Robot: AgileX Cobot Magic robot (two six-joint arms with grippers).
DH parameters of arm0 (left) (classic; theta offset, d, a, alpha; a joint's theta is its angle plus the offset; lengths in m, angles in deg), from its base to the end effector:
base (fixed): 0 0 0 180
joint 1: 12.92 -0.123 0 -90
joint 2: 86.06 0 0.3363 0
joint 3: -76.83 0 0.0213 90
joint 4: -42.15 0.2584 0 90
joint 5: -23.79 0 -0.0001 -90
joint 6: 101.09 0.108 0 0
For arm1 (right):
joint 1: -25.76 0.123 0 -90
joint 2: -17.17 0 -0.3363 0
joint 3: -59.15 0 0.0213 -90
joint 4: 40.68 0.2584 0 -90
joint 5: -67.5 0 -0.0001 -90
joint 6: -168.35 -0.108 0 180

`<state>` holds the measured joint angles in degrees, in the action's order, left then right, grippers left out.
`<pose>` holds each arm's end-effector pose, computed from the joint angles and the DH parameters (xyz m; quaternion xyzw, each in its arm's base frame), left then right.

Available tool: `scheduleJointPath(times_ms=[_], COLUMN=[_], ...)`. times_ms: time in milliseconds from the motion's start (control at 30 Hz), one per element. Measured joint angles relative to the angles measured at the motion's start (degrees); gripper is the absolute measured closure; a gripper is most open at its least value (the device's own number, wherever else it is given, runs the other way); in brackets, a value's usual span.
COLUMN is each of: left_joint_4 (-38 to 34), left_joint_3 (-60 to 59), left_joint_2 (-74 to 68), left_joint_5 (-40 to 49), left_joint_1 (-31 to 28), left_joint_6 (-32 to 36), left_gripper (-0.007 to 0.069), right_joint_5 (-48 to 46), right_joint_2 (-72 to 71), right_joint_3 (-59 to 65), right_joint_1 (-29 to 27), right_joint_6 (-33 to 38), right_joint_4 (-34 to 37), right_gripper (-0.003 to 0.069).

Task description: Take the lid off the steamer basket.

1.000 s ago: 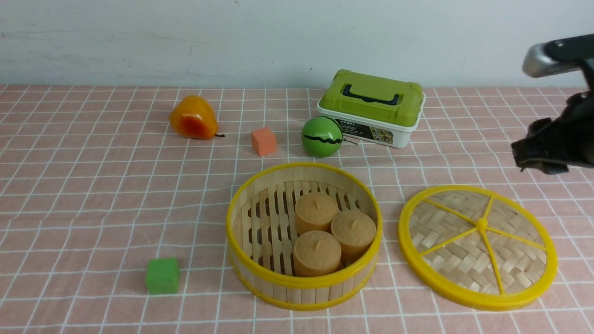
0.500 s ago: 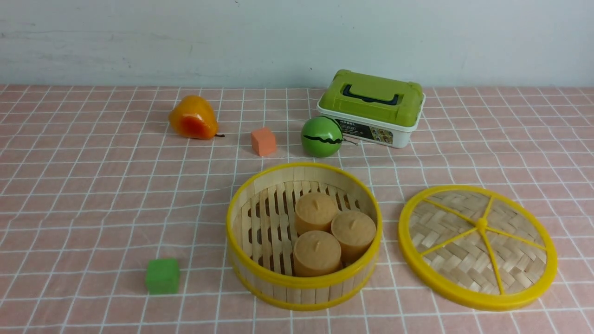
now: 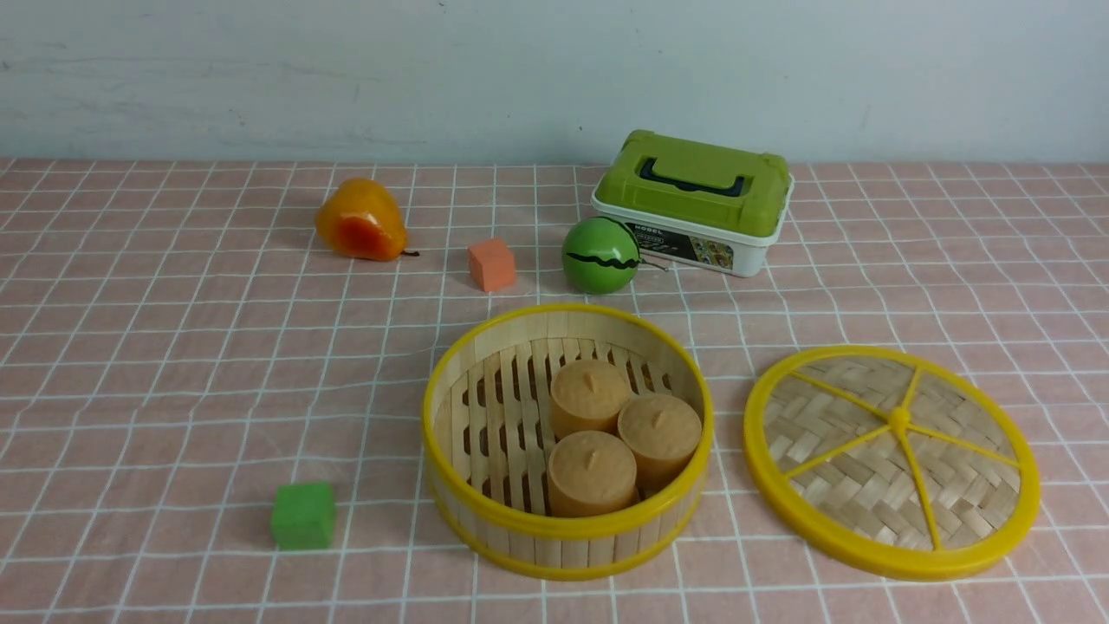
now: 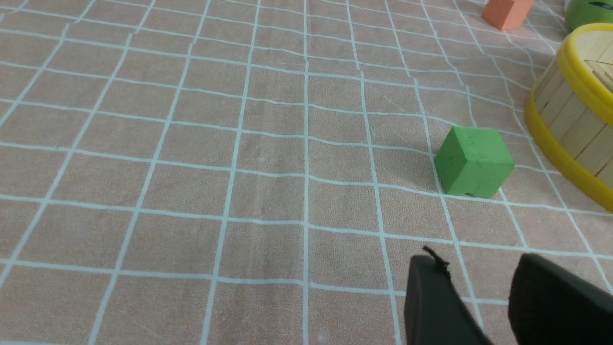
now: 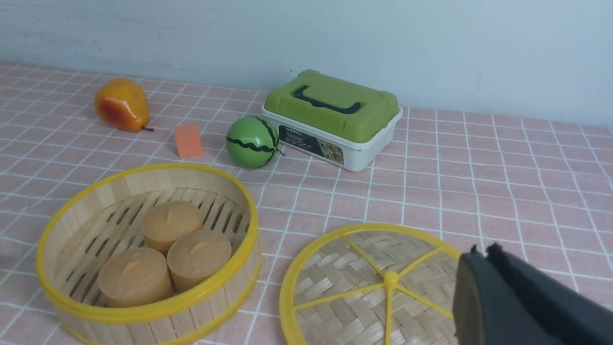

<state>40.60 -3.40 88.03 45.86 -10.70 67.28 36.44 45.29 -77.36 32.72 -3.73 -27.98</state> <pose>0.0244 -0.0020 0.1624 -0.0736 0.8067 -0.0821 0.5806 0.0450 0.0178 0.3607 -0.0625 0.7745 0.0985 0.6218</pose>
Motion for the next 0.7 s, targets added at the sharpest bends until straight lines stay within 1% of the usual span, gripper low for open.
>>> scheduleJointPath(times_ms=[533, 600, 667, 700], left_joint_4=[0.00, 0.00, 0.00, 0.00], left_joint_3=[0.00, 0.00, 0.00, 0.00], left_joint_2=[0.00, 0.00, 0.00, 0.00], left_joint_5=[0.00, 0.00, 0.00, 0.00], left_joint_1=[0.00, 0.00, 0.00, 0.00], left_joint_6=[0.00, 0.00, 0.00, 0.00], left_gripper=[0.0386, 0.0386, 0.0386, 0.0386], right_joint_5=[0.33, 1.88, 5.53, 5.93], right_joint_2=[-0.76, -2.47, -5.02, -5.57], right_joint_3=[1.81, 4.82, 10.19, 10.69], right_joint_1=[0.00, 0.00, -0.14, -0.21], right_joint_6=[0.00, -0.14, -2.10, -2.41], right_joint_4=[-0.54, -2.31, -5.84, -6.14], right_gripper=[0.0666, 0.0666, 0.0666, 0.0666])
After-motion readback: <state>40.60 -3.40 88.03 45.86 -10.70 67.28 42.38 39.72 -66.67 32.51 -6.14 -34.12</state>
